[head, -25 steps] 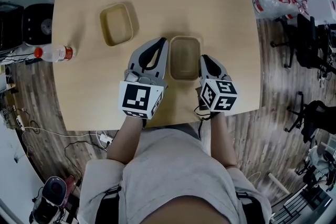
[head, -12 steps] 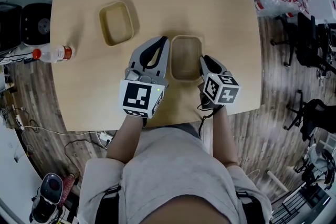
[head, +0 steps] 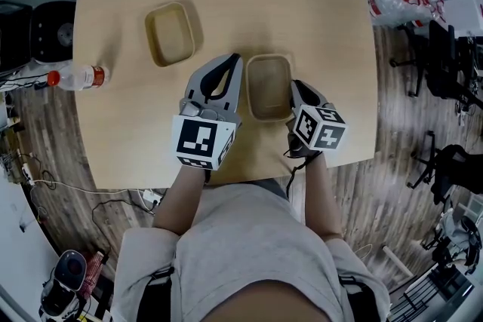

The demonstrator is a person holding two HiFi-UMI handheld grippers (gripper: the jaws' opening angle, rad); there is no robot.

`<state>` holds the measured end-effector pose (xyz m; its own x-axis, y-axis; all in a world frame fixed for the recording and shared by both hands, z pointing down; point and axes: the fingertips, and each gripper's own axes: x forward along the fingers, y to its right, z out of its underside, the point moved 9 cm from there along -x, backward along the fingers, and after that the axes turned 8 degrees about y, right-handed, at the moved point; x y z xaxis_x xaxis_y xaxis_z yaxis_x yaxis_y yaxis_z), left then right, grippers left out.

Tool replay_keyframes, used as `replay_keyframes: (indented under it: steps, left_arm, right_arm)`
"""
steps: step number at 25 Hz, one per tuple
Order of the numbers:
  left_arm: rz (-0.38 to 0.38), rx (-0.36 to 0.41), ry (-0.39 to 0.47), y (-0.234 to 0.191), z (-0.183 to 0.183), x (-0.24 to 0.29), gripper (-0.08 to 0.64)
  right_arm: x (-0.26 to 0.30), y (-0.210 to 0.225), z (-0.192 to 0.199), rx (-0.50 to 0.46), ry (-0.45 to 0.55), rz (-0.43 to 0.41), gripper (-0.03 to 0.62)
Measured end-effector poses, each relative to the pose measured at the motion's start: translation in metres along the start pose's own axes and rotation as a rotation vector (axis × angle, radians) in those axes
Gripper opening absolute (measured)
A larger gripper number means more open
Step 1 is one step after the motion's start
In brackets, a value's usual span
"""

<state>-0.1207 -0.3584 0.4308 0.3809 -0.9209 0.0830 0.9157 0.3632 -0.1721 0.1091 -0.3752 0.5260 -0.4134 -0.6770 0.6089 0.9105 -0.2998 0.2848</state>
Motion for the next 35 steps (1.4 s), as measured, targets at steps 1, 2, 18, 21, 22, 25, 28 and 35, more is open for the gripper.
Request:
replay_keyframes:
  steps: [1,2,18,21,22,25,28,35]
  left_arm:
    - [-0.001,0.000,0.001,0.000,0.000,-0.001,0.015]
    - [-0.001,0.001,0.002,0.000,0.000,-0.001,0.015]
    - [-0.043,0.053,0.055,0.018,-0.018,-0.038,0.015]
    - [-0.076,0.063,0.072,0.026,-0.023,-0.051,0.015]
    - [-0.085,0.066,0.078,0.031,-0.025,-0.055,0.015]
    - [-0.101,0.078,0.095,0.044,-0.030,-0.066,0.015]
    - [-0.115,0.097,0.117,0.056,-0.037,-0.077,0.015]
    - [-0.144,0.131,0.165,0.092,-0.051,-0.102,0.015]
  right_arm:
    - [0.000,0.000,0.000,-0.002,0.006,0.004,0.031]
    - [-0.001,0.000,-0.001,-0.004,0.010,0.007,0.023]
    - [-0.035,-0.018,-0.018,-0.053,0.157,-0.016,0.021]
    - [-0.049,-0.022,-0.024,-0.077,0.199,-0.037,0.021]
    - [-0.055,-0.023,-0.027,-0.083,0.213,-0.045,0.021]
    - [-0.072,-0.026,-0.032,-0.098,0.251,-0.069,0.021]
    - [-0.089,-0.029,-0.038,-0.115,0.291,-0.093,0.021]
    - [-0.135,-0.033,-0.048,-0.147,0.379,-0.151,0.021]
